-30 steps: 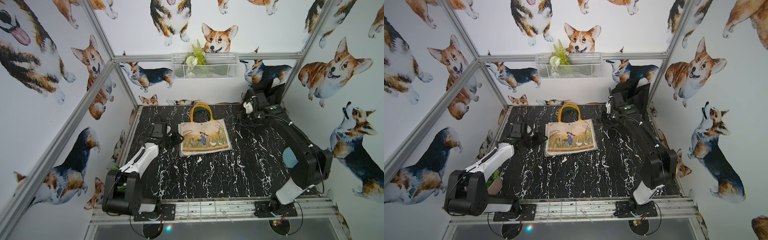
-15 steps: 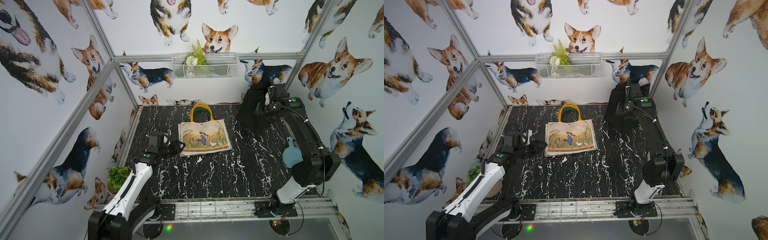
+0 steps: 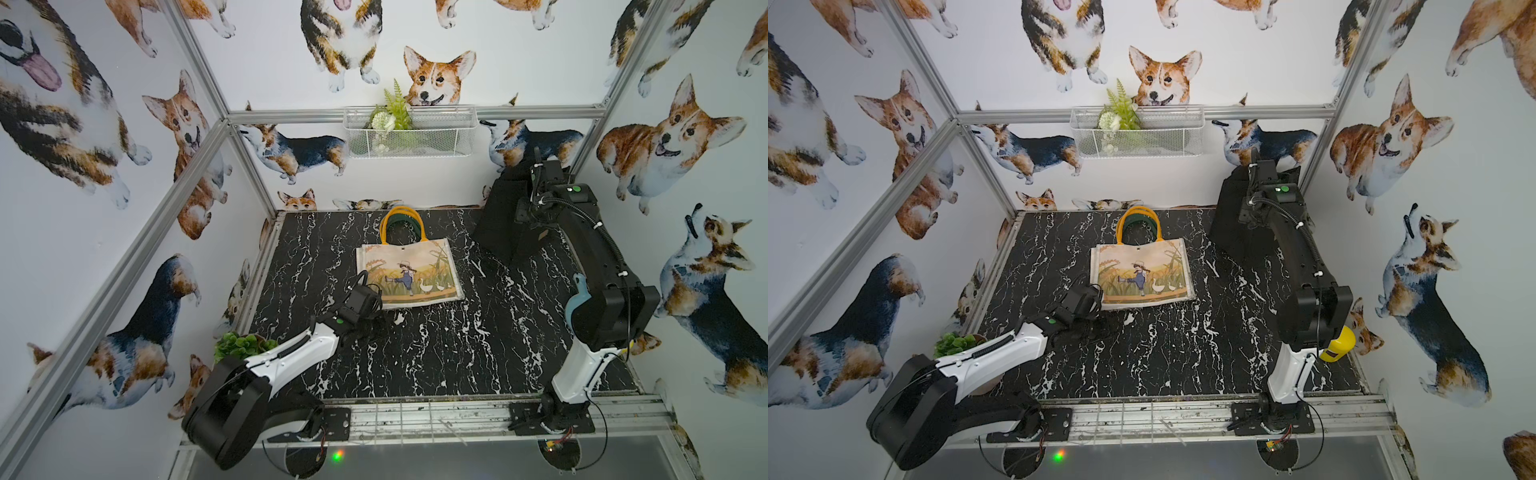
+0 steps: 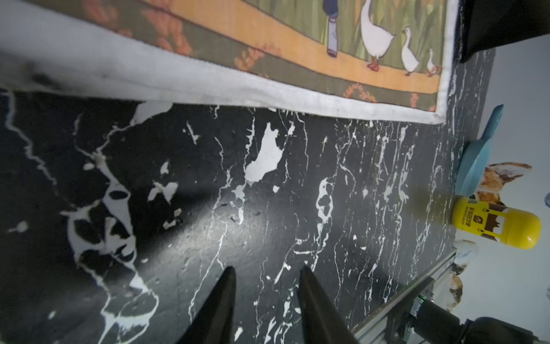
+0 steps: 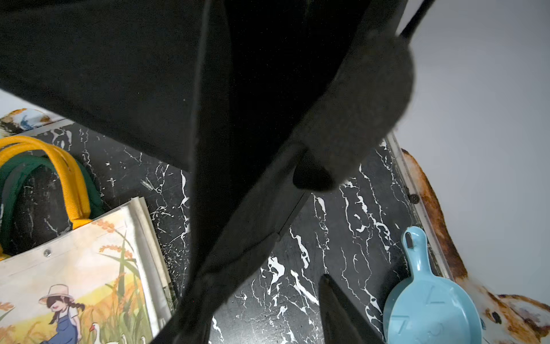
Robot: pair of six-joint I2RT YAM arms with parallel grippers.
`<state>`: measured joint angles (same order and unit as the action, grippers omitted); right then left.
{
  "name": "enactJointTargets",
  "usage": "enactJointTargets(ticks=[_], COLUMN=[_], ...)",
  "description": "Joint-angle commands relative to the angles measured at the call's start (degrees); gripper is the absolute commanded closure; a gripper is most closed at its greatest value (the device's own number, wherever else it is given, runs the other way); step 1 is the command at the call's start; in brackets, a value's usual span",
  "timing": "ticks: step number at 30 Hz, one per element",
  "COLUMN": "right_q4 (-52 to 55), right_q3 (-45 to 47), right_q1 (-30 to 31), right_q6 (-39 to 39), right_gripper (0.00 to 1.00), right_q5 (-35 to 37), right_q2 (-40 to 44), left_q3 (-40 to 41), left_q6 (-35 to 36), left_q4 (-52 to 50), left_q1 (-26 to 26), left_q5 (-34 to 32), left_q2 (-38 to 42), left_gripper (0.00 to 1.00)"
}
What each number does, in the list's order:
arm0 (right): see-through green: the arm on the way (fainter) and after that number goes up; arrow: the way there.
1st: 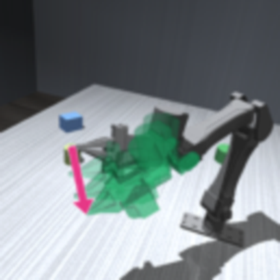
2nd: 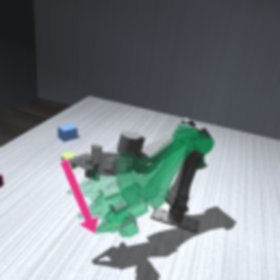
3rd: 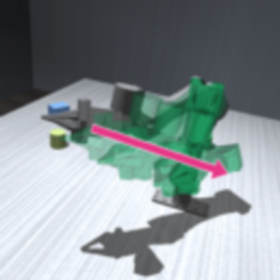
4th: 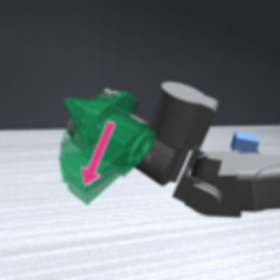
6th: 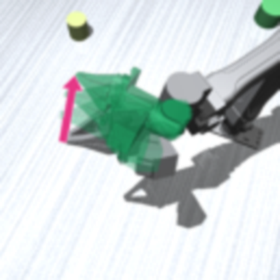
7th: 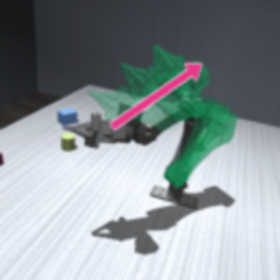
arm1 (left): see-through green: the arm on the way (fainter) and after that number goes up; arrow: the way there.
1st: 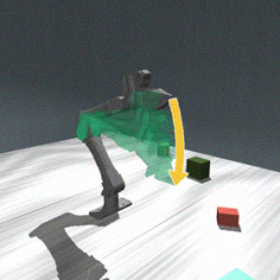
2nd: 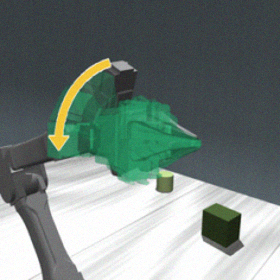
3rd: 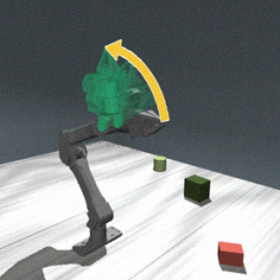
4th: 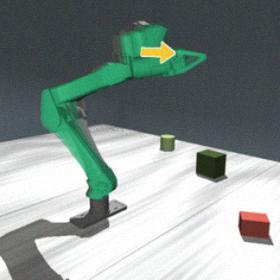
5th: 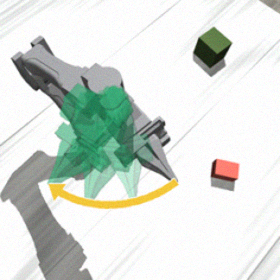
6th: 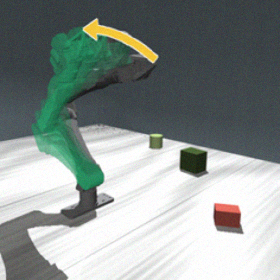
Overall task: Put away the canvas bag
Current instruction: Move the canvas bag to the center of the board.
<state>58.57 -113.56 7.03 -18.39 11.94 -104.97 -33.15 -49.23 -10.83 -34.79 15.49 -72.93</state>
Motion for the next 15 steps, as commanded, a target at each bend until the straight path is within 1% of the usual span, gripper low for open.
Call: enactJointTargets(ticks=[1, 7, 10, 15], right_q4=[0.2, -4.0, -3.7, -4.1], right_q3=[-1.0, 2.0, 1.6, 1.6], right_q1=[-0.5, -0.9, -1.1, -1.1], right_q6=[0.0, -0.6, -0.7, -0.6], right_gripper=[0.43, 0.44, 0.45, 0.45], right_q5=[1.7, 1.2, 0.6, 0.6], right_q2=[-1.0, 0.6, -0.3, -1.2], left_q3=[-1.7, -6.3, -9.0, -13.1], left_q6=[-0.2, 1.0, 3.7, 8.1], left_q4=[5.3, 7.0, 5.7, 4.0], left_q1=[-0.1, 0.0, 0.3, 2.5], left_q5=[-1.5, -1.8, -3.2, -3.7], left_q2=[-4.7, -12.9, -16.0, -21.2], left_gripper=[0.62, 0.62, 0.62, 0.62])
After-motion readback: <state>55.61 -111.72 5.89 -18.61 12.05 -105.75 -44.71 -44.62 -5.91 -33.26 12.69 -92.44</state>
